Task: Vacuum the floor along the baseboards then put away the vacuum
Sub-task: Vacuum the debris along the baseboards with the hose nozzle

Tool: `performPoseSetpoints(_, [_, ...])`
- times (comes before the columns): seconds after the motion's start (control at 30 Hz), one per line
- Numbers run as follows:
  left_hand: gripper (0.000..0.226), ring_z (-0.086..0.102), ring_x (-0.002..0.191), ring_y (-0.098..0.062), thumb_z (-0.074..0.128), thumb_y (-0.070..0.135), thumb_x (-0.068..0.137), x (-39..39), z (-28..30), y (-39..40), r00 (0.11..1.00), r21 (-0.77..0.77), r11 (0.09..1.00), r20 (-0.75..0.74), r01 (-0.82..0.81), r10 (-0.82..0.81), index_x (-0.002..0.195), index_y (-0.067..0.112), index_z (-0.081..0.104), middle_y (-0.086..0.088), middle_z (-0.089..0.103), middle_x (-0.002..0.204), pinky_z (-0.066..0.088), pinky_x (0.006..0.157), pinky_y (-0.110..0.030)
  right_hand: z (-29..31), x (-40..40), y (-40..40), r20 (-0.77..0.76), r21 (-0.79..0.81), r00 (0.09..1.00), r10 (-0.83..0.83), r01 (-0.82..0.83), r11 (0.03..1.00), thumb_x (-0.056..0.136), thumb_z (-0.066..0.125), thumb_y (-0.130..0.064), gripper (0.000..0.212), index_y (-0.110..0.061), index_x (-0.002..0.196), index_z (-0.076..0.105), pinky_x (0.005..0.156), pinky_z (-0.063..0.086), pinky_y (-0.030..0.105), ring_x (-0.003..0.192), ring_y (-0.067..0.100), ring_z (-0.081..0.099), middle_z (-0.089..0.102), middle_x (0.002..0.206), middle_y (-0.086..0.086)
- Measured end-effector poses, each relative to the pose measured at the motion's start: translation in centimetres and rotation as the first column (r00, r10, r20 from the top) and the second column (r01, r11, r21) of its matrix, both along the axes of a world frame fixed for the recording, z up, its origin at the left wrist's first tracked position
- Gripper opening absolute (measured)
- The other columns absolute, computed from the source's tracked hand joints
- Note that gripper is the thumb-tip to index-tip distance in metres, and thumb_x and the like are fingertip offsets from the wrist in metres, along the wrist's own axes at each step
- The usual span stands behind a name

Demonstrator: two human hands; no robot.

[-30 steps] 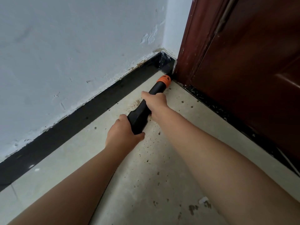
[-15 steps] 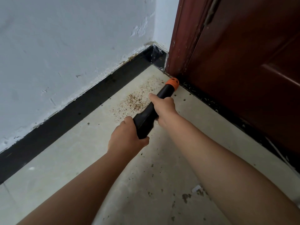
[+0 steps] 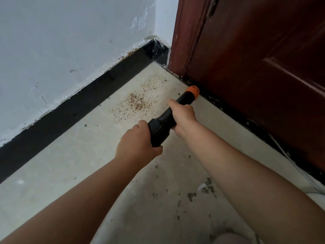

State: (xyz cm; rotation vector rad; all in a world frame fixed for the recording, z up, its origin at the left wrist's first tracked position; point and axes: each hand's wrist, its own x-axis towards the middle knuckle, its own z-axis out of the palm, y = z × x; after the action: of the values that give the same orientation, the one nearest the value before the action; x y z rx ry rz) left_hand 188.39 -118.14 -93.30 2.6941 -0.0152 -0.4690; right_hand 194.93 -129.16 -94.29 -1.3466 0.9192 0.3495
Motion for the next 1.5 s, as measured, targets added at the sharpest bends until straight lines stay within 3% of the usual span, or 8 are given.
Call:
performPoseSetpoints(0.07, [0.046, 0.046, 0.07, -0.012, 0.068, 0.039, 0.077, -0.4, 0.1, 0.1, 1.0, 0.007, 1.0, 0.004, 0.002, -0.002, 0.095, 0.02, 0.03, 0.008, 0.037, 0.077, 0.037, 0.056, -0.02, 0.1, -0.5, 0.1, -0.007, 0.003, 1.0, -0.002, 0.002, 1.0, 0.089, 0.059, -0.023, 0.049, -0.006, 0.13, 0.039, 0.087, 0.051, 0.041, 0.094, 0.026, 0.056, 0.053, 0.104, 0.007])
performPoseSetpoints(0.23, [0.045, 0.045, 0.07, -0.012, 0.067, 0.04, 0.078, -1.7, 0.7, 1.2, 0.999, 0.032, 0.999, 0.032, -0.006, 0.005, 0.095, 0.02, 0.03, 0.008, 0.037, 0.077, 0.029, 0.048, -0.017, 0.5, -1.7, 1.0, -0.004, 0.04, 1.0, 0.027, -0.027, 0.999, 0.09, 0.059, -0.026, 0.048, -0.007, 0.129, 0.039, 0.078, 0.051, 0.036, 0.081, 0.02, 0.056, 0.052, 0.09, 0.004])
performPoseSetpoints(0.4, [0.044, 0.045, 0.072, -0.012, 0.066, 0.039, 0.078, -3.1, 1.2, 2.9, 0.998, 0.035, 0.998, 0.04, -0.052, 0.051, 0.097, 0.02, 0.032, 0.005, 0.043, 0.085, 0.028, 0.048, -0.012, 0.9, -2.5, 3.1, 0.016, 0.036, 0.997, 0.073, -0.074, 0.997, 0.089, 0.061, -0.029, 0.056, -0.006, 0.133, 0.034, 0.09, 0.051, 0.043, 0.099, 0.027, 0.058, 0.054, 0.107, 0.008])
performPoseSetpoints(0.7, [0.044, 0.047, 0.07, -0.01, 0.068, 0.039, 0.077, -4.5, 1.2, 4.5, 0.997, 0.044, 0.996, 0.0, -0.083, 0.083, 0.096, 0.022, 0.032, 0.007, 0.043, 0.082, 0.029, 0.048, -0.013, 0.8, -3.9, 4.8, -0.031, 0.088, 0.996, 0.088, -0.085, 0.993, 0.089, 0.061, -0.029, 0.058, -0.007, 0.135, 0.034, 0.087, 0.053, 0.039, 0.098, 0.026, 0.059, 0.055, 0.109, 0.007])
performPoseSetpoints(0.97, [0.044, 0.048, 0.071, -0.008, 0.069, 0.041, 0.075, -4.6, 1.0, 4.0, 0.993, 0.018, 0.993, -0.042, 0.114, -0.113, 0.101, 0.025, 0.038, 0.01, 0.045, 0.082, 0.033, 0.053, -0.01, 0.7, -6.2, 2.5, -0.111, 0.031, 0.993, -0.04, 0.044, 0.999, 0.088, 0.062, -0.029, 0.059, -0.009, 0.135, 0.033, 0.088, 0.053, 0.041, 0.099, 0.027, 0.06, 0.055, 0.116, 0.009])
performPoseSetpoints(1.2, [0.045, 0.049, 0.075, -0.014, 0.067, 0.039, 0.076, -4.8, 0.2, 1.0, 0.96, -0.056, 0.963, -0.076, 0.265, -0.268, 0.107, 0.018, 0.043, 0.006, 0.047, 0.087, 0.041, 0.064, -0.022, 0.2, -8.4, -1.2, -0.123, -0.064, 0.973, -0.194, 0.188, 0.98, 0.087, 0.063, -0.031, 0.057, -0.008, 0.134, 0.039, 0.088, 0.053, 0.044, 0.099, 0.031, 0.061, 0.058, 0.118, 0.013])
performPoseSetpoints(1.4, [0.042, 0.046, 0.073, -0.014, 0.066, 0.038, 0.076, -4.9, -0.3, -0.2, 0.96, -0.065, 0.96, -0.049, 0.273, -0.277, 0.098, 0.021, 0.034, 0.006, 0.042, 0.083, 0.034, 0.055, -0.021, 0.4, -8.3, -2.1, -0.093, -0.049, 0.97, -0.224, 0.22, 0.974, 0.088, 0.063, -0.028, 0.054, -0.008, 0.133, 0.041, 0.084, 0.055, 0.042, 0.098, 0.03, 0.061, 0.058, 0.116, 0.012])
performPoseSetpoints(1.5, [0.041, 0.048, 0.07, -0.014, 0.066, 0.038, 0.075, -5.0, 0.1, 1.2, 0.974, -0.038, 0.973, -0.004, 0.227, -0.228, 0.099, 0.02, 0.039, 0.007, 0.045, 0.08, 0.038, 0.053, -0.02, 0.6, -8.0, -0.7, -0.069, 0.006, 0.979, -0.194, 0.195, 0.981, 0.088, 0.062, -0.025, 0.053, -0.007, 0.133, 0.041, 0.085, 0.054, 0.042, 0.098, 0.03, 0.062, 0.059, 0.117, 0.013])
